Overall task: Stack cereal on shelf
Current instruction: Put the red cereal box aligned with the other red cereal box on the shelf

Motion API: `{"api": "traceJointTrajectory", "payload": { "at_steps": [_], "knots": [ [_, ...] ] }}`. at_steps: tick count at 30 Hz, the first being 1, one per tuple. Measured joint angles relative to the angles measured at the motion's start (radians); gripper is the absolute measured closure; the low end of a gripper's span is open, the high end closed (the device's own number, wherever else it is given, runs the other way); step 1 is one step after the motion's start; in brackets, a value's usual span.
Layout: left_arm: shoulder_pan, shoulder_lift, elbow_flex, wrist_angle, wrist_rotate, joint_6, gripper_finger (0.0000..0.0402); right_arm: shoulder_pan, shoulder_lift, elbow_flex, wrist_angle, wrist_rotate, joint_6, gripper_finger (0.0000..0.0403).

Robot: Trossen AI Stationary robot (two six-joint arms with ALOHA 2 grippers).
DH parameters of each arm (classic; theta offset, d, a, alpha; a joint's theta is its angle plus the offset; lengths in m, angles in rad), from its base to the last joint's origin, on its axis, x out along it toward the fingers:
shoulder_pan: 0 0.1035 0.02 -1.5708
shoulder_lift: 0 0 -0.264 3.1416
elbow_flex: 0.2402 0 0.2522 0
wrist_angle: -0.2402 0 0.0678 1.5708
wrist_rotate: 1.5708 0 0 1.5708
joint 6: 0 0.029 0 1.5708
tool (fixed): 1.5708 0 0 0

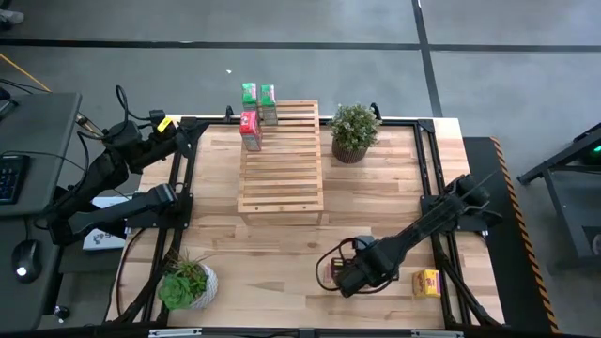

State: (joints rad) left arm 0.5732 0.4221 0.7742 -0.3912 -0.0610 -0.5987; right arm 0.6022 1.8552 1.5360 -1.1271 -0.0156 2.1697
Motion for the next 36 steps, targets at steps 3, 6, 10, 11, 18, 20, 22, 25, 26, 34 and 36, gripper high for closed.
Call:
{"api": "traceJointTrajectory", "payload": {
  "at_steps": [3, 6, 10, 11, 18, 20, 22, 25, 26, 34, 36],
  "knots": [
    [0.0, 0.0, 0.0, 0.0, -0.001, 0.0, 0.0401, -0.001, -0.083, 0.0, -0.005, 0.005, -0.072, 0.0253],
    [0.0, 0.0, 0.0, 0.0, -0.001, 0.0, 0.0402, -0.006, -0.194, 0.0, -0.004, 0.047, -0.146, 0.0249],
    [0.0, 0.0, 0.0, 0.0, -0.001, 0.0, 0.0401, -0.013, -0.363, 0.001, 0.101, 0.257, -0.273, 0.0248],
    [0.0, 0.0, 0.0, 0.0, -0.001, 0.0, 0.0402, -0.015, -0.402, 0.002, 0.148, 0.341, -0.318, 0.0248],
    [0.0, 0.0, 0.0, 0.0, -0.004, -0.003, 0.0402, -0.167, -0.512, 0.004, 0.517, 0.589, -0.804, 0.0248],
    [0.0, 0.0, 0.0, 0.0, -0.004, -0.018, 0.0402, -0.26, -0.495, 0.003, 0.608, 0.517, -0.935, 0.0247],
    [0.0, 0.0, 0.0, 0.0, -0.004, -0.031, 0.0401, -0.358, -0.467, 0.003, 0.699, 0.401, -1.036, 0.0247],
    [0.0, 0.0, 0.0, 0.001, -0.004, -0.038, 0.0402, -0.49, -0.415, 0.003, 0.765, 0.245, -1.127, 0.0247],
    [0.0, 0.0, 0.0, 0.001, -0.004, -0.038, 0.0402, -0.528, -0.396, 0.01, 0.761, 0.206, -1.141, 0.0247],
    [0.0, 0.0, 0.0, 0.003, -0.003, -0.057, 0.0402, -0.669, -0.156, 0.392, 0.389, 0.08, -1.323, 0.0247],
    [0.0, 0.0, 0.0, 0.011, -0.003, -0.068, 0.0401, -0.681, -0.078, 0.549, 0.214, 0.112, -1.36, 0.0247]
  ]
}}
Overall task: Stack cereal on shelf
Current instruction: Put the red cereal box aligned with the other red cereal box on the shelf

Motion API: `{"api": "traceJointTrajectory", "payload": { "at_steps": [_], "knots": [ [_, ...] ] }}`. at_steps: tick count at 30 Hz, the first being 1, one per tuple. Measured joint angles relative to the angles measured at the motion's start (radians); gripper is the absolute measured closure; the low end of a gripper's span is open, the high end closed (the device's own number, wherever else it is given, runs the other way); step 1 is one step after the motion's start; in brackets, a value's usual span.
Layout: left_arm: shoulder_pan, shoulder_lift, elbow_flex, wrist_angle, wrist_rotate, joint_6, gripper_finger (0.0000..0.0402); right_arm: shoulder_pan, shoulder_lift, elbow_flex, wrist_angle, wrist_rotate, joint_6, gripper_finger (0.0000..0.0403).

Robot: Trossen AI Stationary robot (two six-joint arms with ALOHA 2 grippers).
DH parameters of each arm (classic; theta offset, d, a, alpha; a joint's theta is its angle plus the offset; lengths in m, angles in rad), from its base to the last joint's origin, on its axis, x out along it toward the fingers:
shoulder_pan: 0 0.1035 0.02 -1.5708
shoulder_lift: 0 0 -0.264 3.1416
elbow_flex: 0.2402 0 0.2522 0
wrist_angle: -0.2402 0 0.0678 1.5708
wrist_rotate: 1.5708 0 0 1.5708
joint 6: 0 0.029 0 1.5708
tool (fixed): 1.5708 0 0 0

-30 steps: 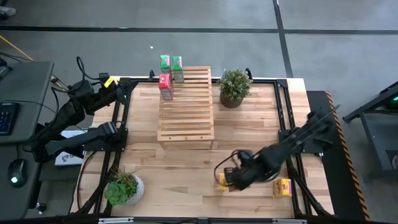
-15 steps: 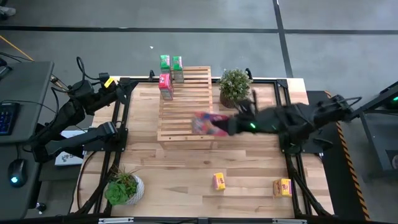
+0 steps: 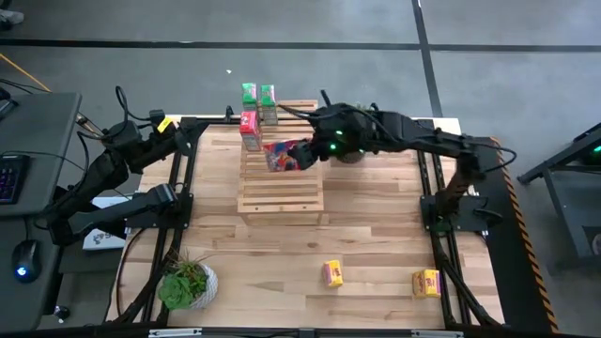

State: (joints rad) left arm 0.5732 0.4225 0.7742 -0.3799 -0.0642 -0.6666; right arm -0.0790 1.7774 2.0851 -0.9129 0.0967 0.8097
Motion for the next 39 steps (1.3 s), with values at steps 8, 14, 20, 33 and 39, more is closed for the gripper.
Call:
{"api": "traceJointTrajectory", "payload": {
  "at_steps": [8, 14, 20, 33, 39],
  "knots": [
    [0.001, 0.0, 0.0, 0.055, -0.001, -0.004, 0.0402, -0.073, 0.171, 0.149, -0.164, 0.104, -0.013, 0.0247],
    [0.001, 0.0, 0.0, 0.065, -0.001, -0.004, 0.0401, -0.11, 0.174, -0.004, -0.042, 0.092, 0.046, 0.0247],
    [0.001, 0.0, 0.0, 0.065, -0.002, -0.004, 0.0402, -0.105, 0.173, -0.068, 0.088, 0.123, 0.045, 0.0247],
    [0.001, 0.0, 0.0, 0.065, -0.002, -0.011, 0.0402, -0.107, 0.179, -0.072, 0.085, 0.06, -0.129, 0.0247],
    [0.001, 0.0, 0.0, 0.065, -0.001, -0.012, 0.0402, -0.115, 0.179, -0.055, 0.052, 0.035, -0.229, 0.0247]
  ]
}}
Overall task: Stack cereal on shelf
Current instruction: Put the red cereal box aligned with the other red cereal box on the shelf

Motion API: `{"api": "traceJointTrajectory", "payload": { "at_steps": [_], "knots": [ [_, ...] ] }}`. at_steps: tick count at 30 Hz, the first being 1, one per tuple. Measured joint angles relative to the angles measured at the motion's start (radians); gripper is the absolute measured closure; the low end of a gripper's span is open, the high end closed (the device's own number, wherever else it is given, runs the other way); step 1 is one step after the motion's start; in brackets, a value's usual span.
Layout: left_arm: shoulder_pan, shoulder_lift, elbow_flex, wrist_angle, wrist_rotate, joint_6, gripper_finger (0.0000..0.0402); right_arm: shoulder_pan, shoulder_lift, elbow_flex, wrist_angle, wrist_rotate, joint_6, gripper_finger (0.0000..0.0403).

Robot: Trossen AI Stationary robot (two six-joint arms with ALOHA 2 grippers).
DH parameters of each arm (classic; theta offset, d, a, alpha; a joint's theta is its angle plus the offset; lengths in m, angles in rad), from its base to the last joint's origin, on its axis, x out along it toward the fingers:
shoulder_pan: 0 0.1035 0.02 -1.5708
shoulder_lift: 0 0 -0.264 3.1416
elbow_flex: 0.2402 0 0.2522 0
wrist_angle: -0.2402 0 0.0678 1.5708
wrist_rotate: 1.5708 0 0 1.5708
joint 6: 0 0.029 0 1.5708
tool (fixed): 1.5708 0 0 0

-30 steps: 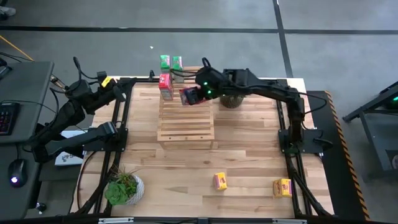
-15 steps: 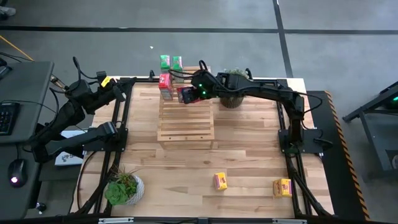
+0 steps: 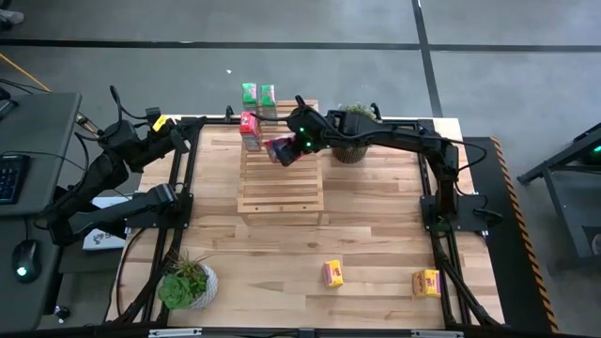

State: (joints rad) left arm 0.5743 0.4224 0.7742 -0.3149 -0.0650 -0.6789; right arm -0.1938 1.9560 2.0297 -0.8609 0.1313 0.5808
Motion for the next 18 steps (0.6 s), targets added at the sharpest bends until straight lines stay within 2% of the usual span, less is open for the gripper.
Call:
{"api": "traceJointTrajectory", "payload": {
  "at_steps": [3, 9, 14, 18],
  "knots": [
    [0.0, 0.0, 0.0, 0.0, 0.0, -0.001, 0.0402, -0.006, -0.002, 0.042, -0.078, 0.008, -0.053, 0.0247],
    [0.0, 0.0, 0.0, 0.0, 0.0, -0.002, 0.0402, -0.009, -0.005, 0.131, -0.232, 0.113, -0.142, 0.0247],
    [0.0, 0.0, 0.0, 0.0, 0.001, -0.02, 0.0402, -0.008, -0.003, 0.131, -0.335, 0.119, -0.178, 0.0247],
    [0.0, 0.0, 0.0, 0.0, 0.001, -0.019, 0.0401, -0.008, 0.004, 0.131, -0.346, 0.128, -0.203, 0.0247]
  ]
}}
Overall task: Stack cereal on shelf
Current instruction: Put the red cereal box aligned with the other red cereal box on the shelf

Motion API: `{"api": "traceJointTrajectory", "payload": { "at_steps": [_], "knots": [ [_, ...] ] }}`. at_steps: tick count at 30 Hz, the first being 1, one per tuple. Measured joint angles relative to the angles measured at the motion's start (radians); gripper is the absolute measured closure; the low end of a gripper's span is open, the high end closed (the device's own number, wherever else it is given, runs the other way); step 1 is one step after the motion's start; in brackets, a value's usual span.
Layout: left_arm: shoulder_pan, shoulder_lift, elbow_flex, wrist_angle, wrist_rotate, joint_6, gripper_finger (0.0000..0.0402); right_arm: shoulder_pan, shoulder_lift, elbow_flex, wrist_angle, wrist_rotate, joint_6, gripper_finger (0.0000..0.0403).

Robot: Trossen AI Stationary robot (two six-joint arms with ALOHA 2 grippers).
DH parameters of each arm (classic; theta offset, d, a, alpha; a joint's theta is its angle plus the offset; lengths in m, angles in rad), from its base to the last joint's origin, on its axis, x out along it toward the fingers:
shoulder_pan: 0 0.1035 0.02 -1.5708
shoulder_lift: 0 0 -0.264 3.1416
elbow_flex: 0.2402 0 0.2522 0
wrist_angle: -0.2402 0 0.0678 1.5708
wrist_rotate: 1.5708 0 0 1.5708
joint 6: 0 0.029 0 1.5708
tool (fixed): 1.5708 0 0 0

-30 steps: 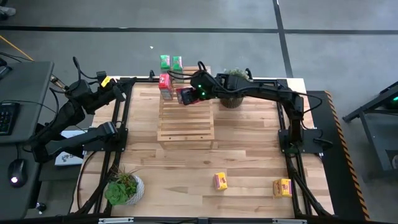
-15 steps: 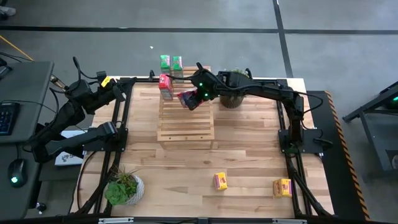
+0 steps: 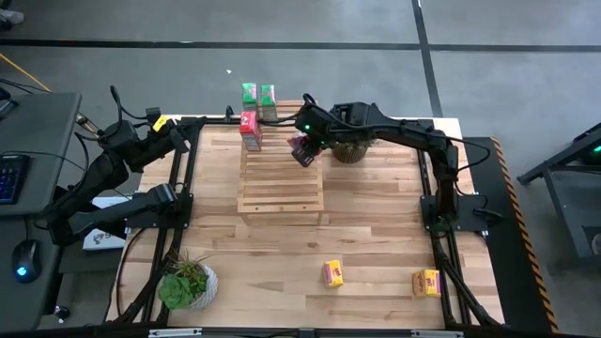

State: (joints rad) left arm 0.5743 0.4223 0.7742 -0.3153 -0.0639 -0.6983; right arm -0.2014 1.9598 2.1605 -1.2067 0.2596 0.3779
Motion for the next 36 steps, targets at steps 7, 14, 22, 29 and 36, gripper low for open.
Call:
{"api": "traceJointTrajectory", "payload": {
  "at_steps": [7, 14, 22, 29, 36],
  "knots": [
    [0.0, 0.0, 0.0, 0.0, 0.0, 0.001, 0.0402, 0.0, 0.005, 0.0, 0.005, -0.036, -0.08, 0.0242],
    [0.0, 0.0, 0.0, -0.001, 0.0, 0.001, 0.0401, 0.0, 0.005, 0.0, 0.053, -0.032, -0.099, 0.019],
    [0.0, 0.0, 0.0, -0.001, 0.0, 0.002, 0.0402, 0.0, 0.005, 0.0, 0.146, -0.021, -0.089, 0.0129],
    [0.0, 0.0, 0.0, -0.001, 0.0, 0.002, 0.0402, -0.001, 0.005, 0.0, 0.212, -0.016, -0.114, 0.0125],
    [0.0, 0.0, 0.0, -0.002, 0.0, 0.005, 0.0402, 0.005, -0.022, -0.001, 0.079, -0.025, -0.163, 0.0125]
  ]
}}
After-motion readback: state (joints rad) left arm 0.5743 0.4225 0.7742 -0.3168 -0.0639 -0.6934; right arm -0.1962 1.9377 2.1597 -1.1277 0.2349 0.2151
